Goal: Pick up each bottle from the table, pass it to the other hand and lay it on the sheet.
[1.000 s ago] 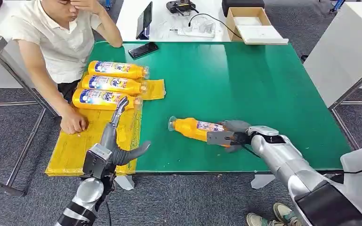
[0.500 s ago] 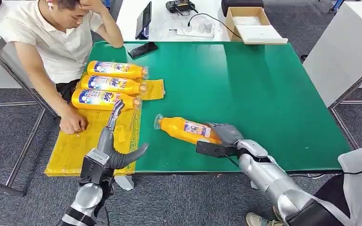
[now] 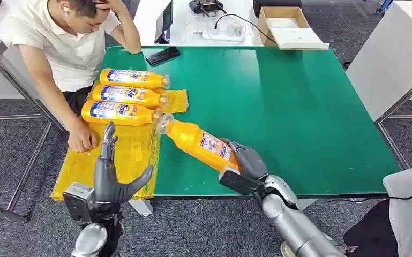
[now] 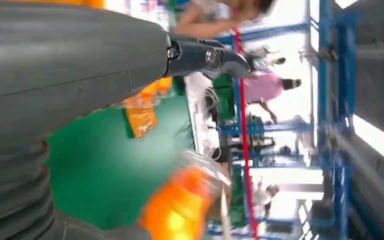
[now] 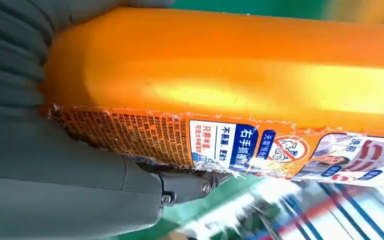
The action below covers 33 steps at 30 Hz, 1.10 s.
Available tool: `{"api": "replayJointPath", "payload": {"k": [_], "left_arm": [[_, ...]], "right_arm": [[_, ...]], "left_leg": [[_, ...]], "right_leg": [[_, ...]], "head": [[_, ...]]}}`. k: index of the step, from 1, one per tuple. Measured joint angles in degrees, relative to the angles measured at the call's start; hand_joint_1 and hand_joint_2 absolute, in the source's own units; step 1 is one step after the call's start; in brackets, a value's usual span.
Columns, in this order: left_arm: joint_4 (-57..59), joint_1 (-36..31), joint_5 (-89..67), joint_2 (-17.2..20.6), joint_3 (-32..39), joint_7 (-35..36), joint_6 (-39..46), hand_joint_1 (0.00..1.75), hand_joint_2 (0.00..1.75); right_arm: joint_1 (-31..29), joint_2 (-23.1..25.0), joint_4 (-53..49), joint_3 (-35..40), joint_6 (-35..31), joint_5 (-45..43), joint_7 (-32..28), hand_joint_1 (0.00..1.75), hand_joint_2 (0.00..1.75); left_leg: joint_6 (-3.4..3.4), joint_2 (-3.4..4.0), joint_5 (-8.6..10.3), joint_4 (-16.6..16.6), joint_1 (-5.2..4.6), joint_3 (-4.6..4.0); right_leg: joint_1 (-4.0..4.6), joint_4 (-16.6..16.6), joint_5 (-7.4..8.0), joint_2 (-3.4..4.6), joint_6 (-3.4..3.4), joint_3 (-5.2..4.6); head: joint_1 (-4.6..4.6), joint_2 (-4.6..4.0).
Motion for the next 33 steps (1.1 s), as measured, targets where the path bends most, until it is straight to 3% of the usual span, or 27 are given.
{"api": "replayJointPath", "payload": {"k": [7, 13, 22, 33], "left_arm": [[-0.62, 4.13, 10.92, -0.98, -0.57, 3.37, -11.95, 0.00, 1.75], [0.82, 4.86, 10.87, -1.24, -1.94, 3.43, -13.79, 0.00, 1.75], [1.24, 4.50, 12.21, -2.08, -3.34, 0.54, -18.96, 0.00, 1.75], [-1.25, 4.62, 19.46, -2.23, -2.93, 1.42, -31.61, 0.00, 1.75]], "right_arm": [[7.56, 2.82, -12.46, -2.54, -0.28, -4.92, -3.96, 1.75, 1.75], [10.60, 4.98, -16.93, -2.28, 1.25, -5.80, -5.79, 1.75, 1.75], [10.62, 7.98, -14.07, 3.17, 5.66, -5.05, -6.82, 1.75, 1.75], [9.41, 9.77, -6.39, 8.08, 6.75, -5.80, -7.06, 1.75, 1.75]], "left_leg": [[-0.01, -0.04, -0.01, -0.02, 0.01, -0.03], [-0.01, -0.02, 0.00, -0.02, 0.01, -0.03], [-0.01, 0.00, 0.00, -0.02, 0.02, -0.03], [-0.01, -0.02, 0.00, -0.03, 0.01, -0.03]], "right_leg": [[0.01, -0.01, -0.03, 0.00, 0.00, -0.07], [0.00, 0.00, -0.03, 0.00, 0.00, -0.05], [0.01, 0.00, -0.02, 0.00, -0.01, -0.06], [-0.01, 0.00, -0.02, 0.00, -0.01, -0.04]], "head": [[0.00, -0.02], [0.00, 0.00], [0.00, 0.00], [0.02, -0.02]]}}
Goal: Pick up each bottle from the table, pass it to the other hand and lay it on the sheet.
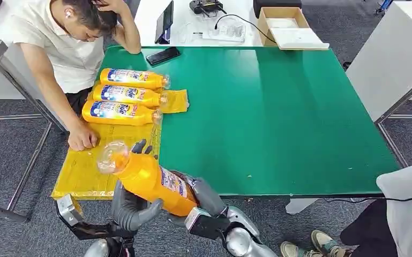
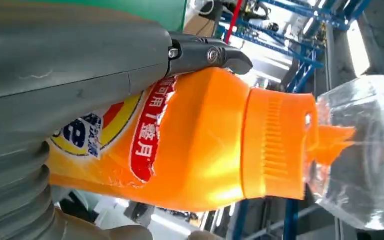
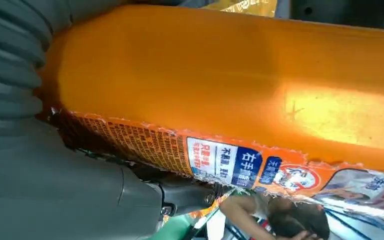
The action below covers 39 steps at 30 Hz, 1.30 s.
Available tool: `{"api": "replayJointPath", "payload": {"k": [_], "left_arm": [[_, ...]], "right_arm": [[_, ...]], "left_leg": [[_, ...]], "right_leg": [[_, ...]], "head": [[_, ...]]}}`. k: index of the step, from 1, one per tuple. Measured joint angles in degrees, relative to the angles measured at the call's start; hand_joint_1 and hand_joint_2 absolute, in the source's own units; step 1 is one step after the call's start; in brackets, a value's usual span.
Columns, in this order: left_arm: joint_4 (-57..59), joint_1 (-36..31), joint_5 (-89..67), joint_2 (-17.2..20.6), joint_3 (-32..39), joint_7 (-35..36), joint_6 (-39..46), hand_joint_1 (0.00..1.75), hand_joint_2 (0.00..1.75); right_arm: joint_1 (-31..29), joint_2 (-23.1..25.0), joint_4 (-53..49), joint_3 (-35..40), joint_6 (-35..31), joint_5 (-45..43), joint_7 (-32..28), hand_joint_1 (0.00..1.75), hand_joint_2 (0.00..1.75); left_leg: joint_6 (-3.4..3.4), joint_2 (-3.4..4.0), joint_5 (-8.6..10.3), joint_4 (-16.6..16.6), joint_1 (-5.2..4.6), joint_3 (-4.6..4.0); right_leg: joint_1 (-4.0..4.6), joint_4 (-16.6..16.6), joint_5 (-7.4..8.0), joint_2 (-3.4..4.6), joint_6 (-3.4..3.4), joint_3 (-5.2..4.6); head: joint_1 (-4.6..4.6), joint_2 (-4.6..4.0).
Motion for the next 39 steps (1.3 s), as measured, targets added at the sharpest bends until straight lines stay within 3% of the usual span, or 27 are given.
{"api": "replayJointPath", "payload": {"k": [1, 2, 3, 10, 23, 24, 25, 27, 28, 34, 39], "left_arm": [[0.02, 0.00, -0.19, 0.00, 0.15, 0.19, -0.51, 0.14, 1.75], [0.04, -0.02, -0.61, 0.11, 0.17, 0.54, -0.81, 0.65, 1.75], [0.13, -0.09, -1.03, 0.24, 0.17, 0.79, -0.97, 1.75, 1.75], [3.14, -1.49, -5.99, 1.07, -0.06, 4.63, -0.64, 1.75, 1.75], [7.72, -4.88, -10.29, 2.16, -0.92, 5.60, -0.46, 1.75, 1.75], [7.85, -4.98, -10.29, 2.19, -0.96, 5.62, -0.50, 1.75, 1.75], [8.02, -5.09, -10.21, 2.21, -0.96, 5.62, -0.70, 1.75, 1.75], [8.35, -5.25, -9.40, 2.25, -0.96, 5.62, -1.25, 1.75, 1.75], [8.59, -5.43, -9.05, 2.27, -0.96, 5.62, -1.56, 1.75, 1.75], [10.05, -5.65, -8.81, 2.40, -0.74, 5.64, 0.77, 1.75, 1.75], [9.84, -5.54, -18.48, 3.13, 0.95, 3.63, 11.68, 1.75, 1.75]], "right_arm": [[-0.11, 0.07, 0.53, 0.02, 0.09, 0.02, -0.02, 1.75, 1.75], [-0.23, 0.24, 0.96, 0.11, 0.15, 0.19, -0.04, 1.75, 1.75], [-0.32, 0.33, 1.27, 0.11, 0.22, 0.35, -0.04, 1.75, 1.75], [-0.63, 0.48, 3.13, 0.07, -0.68, 2.51, 0.19, 1.75, 1.75], [-0.64, 0.42, 4.44, -0.63, -1.33, 3.63, 1.66, 1.69, 1.75], [-0.65, 0.42, 4.44, -0.68, -1.33, 3.63, 1.66, 0.24, 1.75], [-0.65, 0.42, 4.44, -0.70, -1.35, 3.67, 1.64, 0.00, 1.75], [-0.66, 0.42, 4.44, -0.77, -1.46, 3.76, 1.20, 0.00, 1.75], [-0.66, 0.42, 4.44, -0.81, -1.60, 3.76, 0.87, 0.00, 0.00], [0.27, 0.83, 1.79, -0.90, -7.46, 5.79, -5.51, 0.00, 0.00], [3.94, -0.20, -3.11, -1.92, -12.78, 7.28, -8.63, 0.00, 0.00]], "left_leg": [[0.00, 0.00, 0.00, 0.00, 0.00, 0.00], [0.00, 0.00, 0.00, 0.00, 0.00, 0.01], [0.00, 0.00, 0.00, 0.00, 0.00, 0.01], [0.00, 0.00, 0.00, 0.00, 0.01, 0.01], [0.00, -0.03, 0.00, 0.00, 0.01, -0.01], [0.00, -0.03, 0.00, 0.00, 0.01, -0.01], [0.00, -0.03, 0.00, 0.00, 0.01, -0.01], [0.00, -0.02, 0.00, 0.00, 0.01, -0.01], [0.00, -0.03, 0.00, 0.00, 0.01, -0.01], [-0.01, -0.04, 0.01, 0.00, 0.01, 0.00], [-0.01, 0.01, 0.00, 0.00, 0.01, -0.01]], "right_leg": [[0.00, 0.00, 0.00, 0.00, 0.00, 0.00], [0.00, 0.00, 0.00, 0.00, 0.00, 0.00], [0.01, 0.00, 0.00, 0.00, 0.00, 0.00], [0.01, 0.00, 0.00, 0.00, 0.00, -0.01], [0.01, 0.01, 0.00, -0.01, 0.00, 0.00], [0.01, 0.01, 0.00, -0.01, 0.00, 0.00], [0.01, 0.01, 0.00, -0.01, 0.00, 0.00], [0.01, 0.01, 0.00, 0.00, 0.00, 0.00], [0.01, 0.01, 0.00, -0.01, 0.00, 0.00], [0.01, 0.00, 0.00, -0.01, 0.00, -0.01], [0.01, 0.00, 0.00, 0.00, 0.00, -0.03]], "head": [[0.00, 0.02], [-0.02, 0.02], [0.00, 0.00], [-0.02, 0.00], [0.00, 0.02], [0.00, 0.00], [0.00, 0.02], [0.00, 0.02], [0.00, 0.02], [-0.02, 0.00], [0.02, 0.00]]}}
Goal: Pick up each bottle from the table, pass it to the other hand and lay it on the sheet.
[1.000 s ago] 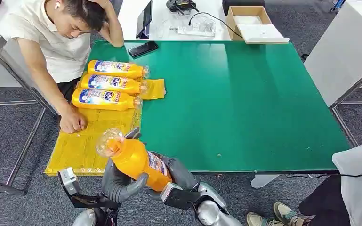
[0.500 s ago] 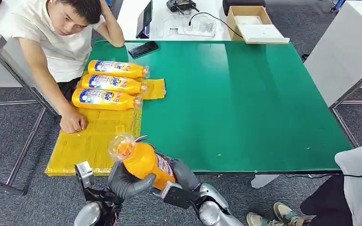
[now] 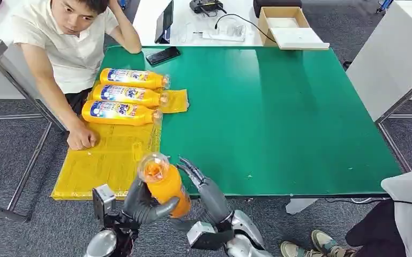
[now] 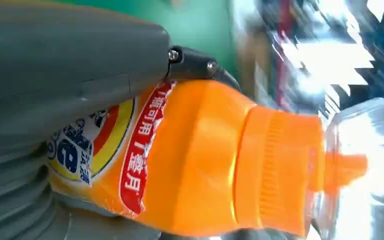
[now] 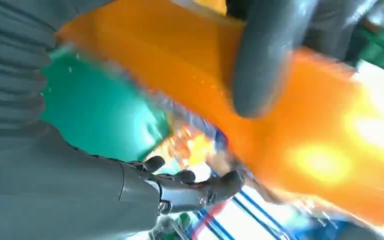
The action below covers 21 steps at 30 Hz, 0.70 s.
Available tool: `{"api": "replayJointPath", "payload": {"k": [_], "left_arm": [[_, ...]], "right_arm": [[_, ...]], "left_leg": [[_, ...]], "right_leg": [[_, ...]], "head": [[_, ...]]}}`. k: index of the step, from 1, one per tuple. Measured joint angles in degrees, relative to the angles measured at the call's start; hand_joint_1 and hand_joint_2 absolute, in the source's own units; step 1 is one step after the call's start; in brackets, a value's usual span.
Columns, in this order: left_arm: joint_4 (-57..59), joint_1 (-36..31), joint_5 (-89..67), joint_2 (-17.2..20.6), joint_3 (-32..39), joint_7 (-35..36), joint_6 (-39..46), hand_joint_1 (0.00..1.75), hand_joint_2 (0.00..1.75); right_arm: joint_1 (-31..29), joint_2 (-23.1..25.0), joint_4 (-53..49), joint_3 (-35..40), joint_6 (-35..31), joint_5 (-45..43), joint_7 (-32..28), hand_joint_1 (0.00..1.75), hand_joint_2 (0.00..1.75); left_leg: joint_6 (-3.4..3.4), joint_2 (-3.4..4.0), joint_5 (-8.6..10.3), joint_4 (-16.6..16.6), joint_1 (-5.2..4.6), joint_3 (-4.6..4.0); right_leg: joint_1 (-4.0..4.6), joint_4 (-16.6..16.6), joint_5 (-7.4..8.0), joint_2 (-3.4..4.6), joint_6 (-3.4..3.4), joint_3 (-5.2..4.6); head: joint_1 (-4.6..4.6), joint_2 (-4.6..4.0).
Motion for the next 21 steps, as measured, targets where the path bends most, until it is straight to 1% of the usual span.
{"api": "replayJointPath", "payload": {"k": [2, 4, 5, 9, 16, 19, 21], "left_arm": [[-0.68, 0.58, -4.02, 0.74, 1.69, -0.59, 4.11, 1.75, 1.75], [-2.01, 0.97, -5.46, 1.33, 3.54, -0.70, 5.11, 1.75, 1.75], [-2.42, 1.13, -5.57, 1.59, 4.29, -0.70, 5.19, 1.75, 1.75], [-3.41, 1.50, -5.63, 2.08, 5.76, -0.70, 5.19, 1.75, 1.75], [-3.78, 1.67, -5.81, 2.36, 6.43, -0.75, 5.36, 1.75, 1.75], [-4.59, 2.26, -6.77, 2.53, 7.13, -1.27, 6.77, 1.75, 1.75], [-6.12, 3.45, -7.82, 2.95, 8.43, -1.40, 8.17, 1.75, 1.75]], "right_arm": [[2.16, -0.37, -2.35, -1.17, -3.16, 1.30, -1.67, 0.00, 0.00], [4.59, -1.03, -5.14, -3.17, -8.15, 3.25, -4.18, 0.00, 0.00], [5.39, -1.27, -6.23, -3.85, -9.23, 3.65, -4.24, 0.00, 0.00], [7.26, -1.90, -8.97, -5.29, -9.80, 4.13, -4.29, 0.00, 0.00], [8.28, -2.19, -10.76, -6.19, -9.82, 4.18, -4.29, 0.00, 0.00], [9.17, -2.41, -11.75, -6.72, -10.00, 3.00, -4.29, 0.00, 0.00], [11.04, -2.80, -13.85, -7.88, -11.20, 2.34, -4.29, 0.00, 0.00]], "left_leg": [[0.00, 0.06, -0.01, 0.00, 0.00, 0.00], [0.00, -0.12, 0.00, 0.00, 0.01, -0.05], [0.00, -0.09, 0.00, 0.00, 0.01, -0.06], [0.00, 0.01, 0.00, 0.00, 0.00, -0.04], [0.00, -0.01, 0.00, 0.00, 0.00, -0.02], [0.00, 0.00, 0.00, 0.00, 0.00, -0.02], [-0.01, 0.00, -0.01, 0.00, 0.01, -0.03]], "right_leg": [[0.00, 0.00, 0.00, 0.01, 0.00, -0.04], [0.01, 0.00, -0.02, -0.05, -0.01, -0.04], [0.01, 0.00, -0.02, -0.04, -0.01, -0.04], [0.00, 0.00, -0.01, -0.01, -0.01, -0.04], [0.00, 0.00, 0.00, -0.01, 0.00, -0.02], [0.00, 0.00, -0.01, -0.01, -0.01, -0.02], [0.00, 0.00, -0.02, -0.01, -0.01, -0.03]], "head": [[-0.07, 0.02], [0.00, 0.02], [-0.05, 0.00], [-0.02, 0.02], [-0.02, 0.02], [-0.02, 0.00], [-0.02, 0.02]]}}
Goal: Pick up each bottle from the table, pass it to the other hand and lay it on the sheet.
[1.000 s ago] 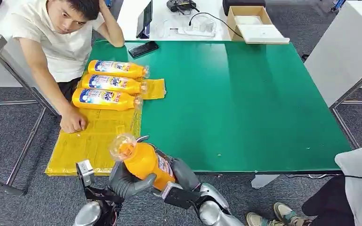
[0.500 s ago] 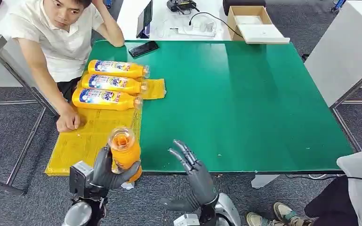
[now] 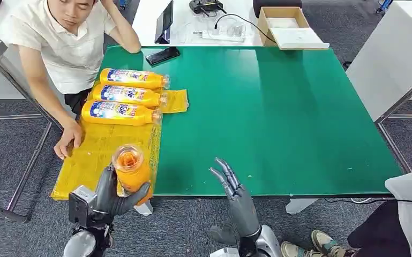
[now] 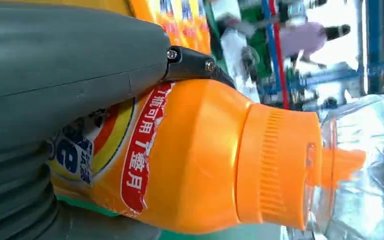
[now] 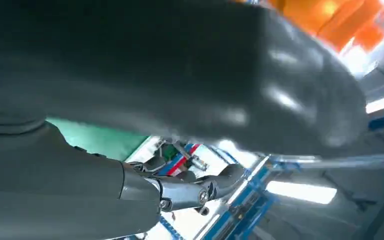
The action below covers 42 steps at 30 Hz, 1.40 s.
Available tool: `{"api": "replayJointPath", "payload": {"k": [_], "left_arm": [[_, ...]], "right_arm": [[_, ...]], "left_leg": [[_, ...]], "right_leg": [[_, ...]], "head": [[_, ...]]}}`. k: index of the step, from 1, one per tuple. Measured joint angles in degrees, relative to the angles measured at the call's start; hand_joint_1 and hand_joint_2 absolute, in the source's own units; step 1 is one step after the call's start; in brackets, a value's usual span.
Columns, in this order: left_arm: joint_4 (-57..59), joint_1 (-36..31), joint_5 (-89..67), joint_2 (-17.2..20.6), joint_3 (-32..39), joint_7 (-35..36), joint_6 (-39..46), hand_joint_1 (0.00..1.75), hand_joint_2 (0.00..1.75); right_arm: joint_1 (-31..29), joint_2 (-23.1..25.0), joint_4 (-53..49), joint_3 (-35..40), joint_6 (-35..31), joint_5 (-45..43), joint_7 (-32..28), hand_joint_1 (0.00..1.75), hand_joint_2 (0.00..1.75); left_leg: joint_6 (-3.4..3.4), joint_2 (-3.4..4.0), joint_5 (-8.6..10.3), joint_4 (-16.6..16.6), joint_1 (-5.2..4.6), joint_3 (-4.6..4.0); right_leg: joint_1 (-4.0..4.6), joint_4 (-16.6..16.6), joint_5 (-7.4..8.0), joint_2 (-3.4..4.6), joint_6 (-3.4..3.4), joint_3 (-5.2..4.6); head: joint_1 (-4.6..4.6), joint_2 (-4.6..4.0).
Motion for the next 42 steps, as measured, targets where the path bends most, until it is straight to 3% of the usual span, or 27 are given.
{"api": "replayJointPath", "payload": {"k": [4, 10, 13, 21, 31, 32, 33, 34, 42], "left_arm": [[-2.71, 1.28, -7.03, 0.57, 3.15, -0.26, 5.60, 1.75, 1.75], [-0.38, -2.36, -45.59, 0.85, 1.85, 5.32, 23.89, 1.75, 1.75], [6.15, -6.76, -54.80, 1.11, -0.97, 9.29, 24.34, 1.75, 1.75], [30.96, -22.28, -61.72, 1.40, -7.00, 14.95, 22.20, 1.75, 1.75], [47.11, -30.03, -62.99, 1.29, -8.46, 17.36, 21.44, 1.75, 1.75], [48.39, -30.88, -62.64, 1.20, -8.46, 17.59, 20.79, 1.62, 1.75], [49.54, -31.75, -62.24, 1.05, -8.46, 17.92, 20.17, 0.86, 1.75], [50.67, -32.54, -62.11, 0.92, -8.46, 18.19, 19.58, 0.26, 1.75], [55.70, -35.98, -57.11, -0.13, -8.05, 16.24, 15.16, 0.26, 1.75]], "right_arm": [[2.47, -0.31, -3.39, -3.76, -0.85, -3.28, -0.04, 0.00, 0.00], [2.65, 1.71, -5.94, -5.68, 0.77, -7.02, -0.04, 0.00, 0.00], [1.61, 2.38, -5.85, -5.24, 0.90, -8.02, -0.04, 0.00, 0.00], [-0.82, 3.17, -3.58, -2.38, 1.20, -10.82, -0.04, 0.00, 0.00], [-1.42, 3.54, -0.43, -0.67, 1.14, -12.81, -0.04, 0.00, 0.00], [-1.53, 3.61, -0.04, -0.67, 1.14, -13.00, -0.04, 0.00, 0.00], [-1.67, 3.65, 0.29, -0.65, 1.16, -13.16, -0.04, 0.00, 0.00], [-1.78, 3.74, 0.66, -0.65, 1.16, -13.22, -0.04, 0.00, 0.00], [-1.98, 4.13, 2.93, -0.72, 1.75, -12.76, -0.04, 0.00, 0.00]], "left_leg": [[0.00, -0.01, -0.01, 0.00, 0.00, -0.04], [0.01, -0.11, 0.05, 0.00, -0.01, 0.00], [0.00, -0.10, 0.10, 0.00, -0.01, 0.04], [0.00, 0.00, 0.18, 0.00, 0.00, 0.07], [-0.02, 0.08, 0.16, 0.00, 0.00, -0.05], [-0.02, 0.05, 0.16, 0.00, 0.00, -0.05], [-0.02, 0.01, 0.16, 0.00, -0.01, -0.04], [-0.02, 0.00, 0.16, 0.00, -0.01, 0.00], [-0.05, -0.02, 0.21, 0.00, 0.01, 0.20]], "right_leg": [[0.00, -0.01, -0.02, -0.01, -0.01, -0.05], [-0.01, -0.03, 0.01, -0.04, -0.01, -0.01], [-0.01, -0.02, 0.07, -0.03, -0.04, 0.02], [0.00, 0.02, 0.19, -0.02, -0.12, 0.04], [0.00, 0.01, 0.16, -0.01, -0.15, -0.08], [0.00, 0.01, 0.16, -0.01, -0.15, -0.06], [0.00, 0.01, 0.16, -0.02, -0.15, -0.03], [0.00, 0.00, 0.16, -0.02, -0.15, 0.02], [0.01, 0.02, 0.17, -0.03, -0.15, 0.20]], "head": [[0.00, 0.00], [0.00, 0.00], [0.00, -0.02], [-0.02, 0.00], [0.00, -0.02], [0.00, 0.00], [0.00, 0.00], [0.00, 0.00], [0.00, 0.00]]}}
